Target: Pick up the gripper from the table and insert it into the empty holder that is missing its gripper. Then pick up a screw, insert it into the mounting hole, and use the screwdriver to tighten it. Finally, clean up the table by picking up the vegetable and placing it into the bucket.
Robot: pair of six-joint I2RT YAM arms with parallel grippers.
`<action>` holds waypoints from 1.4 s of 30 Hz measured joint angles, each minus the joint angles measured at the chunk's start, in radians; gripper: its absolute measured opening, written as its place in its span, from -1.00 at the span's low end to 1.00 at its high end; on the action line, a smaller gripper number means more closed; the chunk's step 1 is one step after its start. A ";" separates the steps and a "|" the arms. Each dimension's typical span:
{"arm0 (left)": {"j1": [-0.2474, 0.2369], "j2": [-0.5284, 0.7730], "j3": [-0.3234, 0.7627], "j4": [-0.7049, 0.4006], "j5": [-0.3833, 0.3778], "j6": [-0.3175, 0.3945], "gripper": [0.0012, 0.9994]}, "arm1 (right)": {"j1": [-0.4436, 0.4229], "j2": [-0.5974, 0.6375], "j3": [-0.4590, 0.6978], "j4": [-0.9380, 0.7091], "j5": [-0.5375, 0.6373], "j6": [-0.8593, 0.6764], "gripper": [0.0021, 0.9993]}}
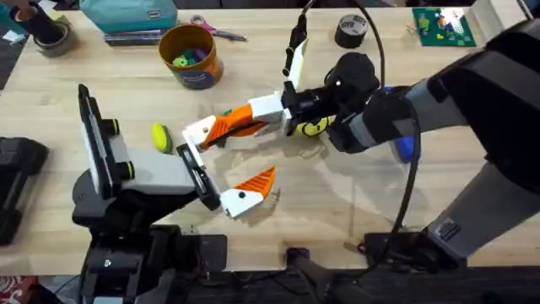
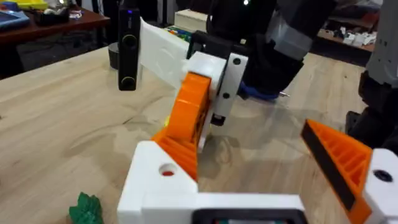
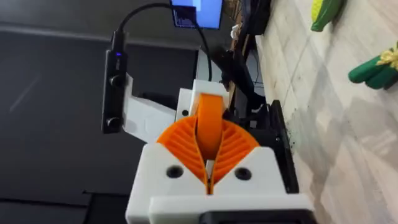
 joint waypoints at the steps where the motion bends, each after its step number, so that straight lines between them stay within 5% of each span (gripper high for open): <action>1: 0.000 0.000 0.000 0.000 0.000 0.000 0.97 | 0.001 0.000 0.000 0.000 0.000 0.000 -0.99; 28: 0.000 0.000 0.000 0.000 0.000 0.000 0.97 | 0.010 0.000 0.000 -0.001 0.008 0.000 -0.95; 29: 0.000 0.000 0.000 0.000 -0.001 0.000 0.97 | 0.010 0.000 0.000 -0.002 0.008 0.000 -0.86; 35: -0.002 0.000 0.000 -0.002 0.012 -0.001 0.97 | 0.014 0.000 0.002 0.000 0.034 -0.008 0.43; 42: -0.002 0.000 0.000 -0.002 0.012 -0.001 0.97 | 0.015 0.000 0.002 0.000 0.037 -0.008 0.90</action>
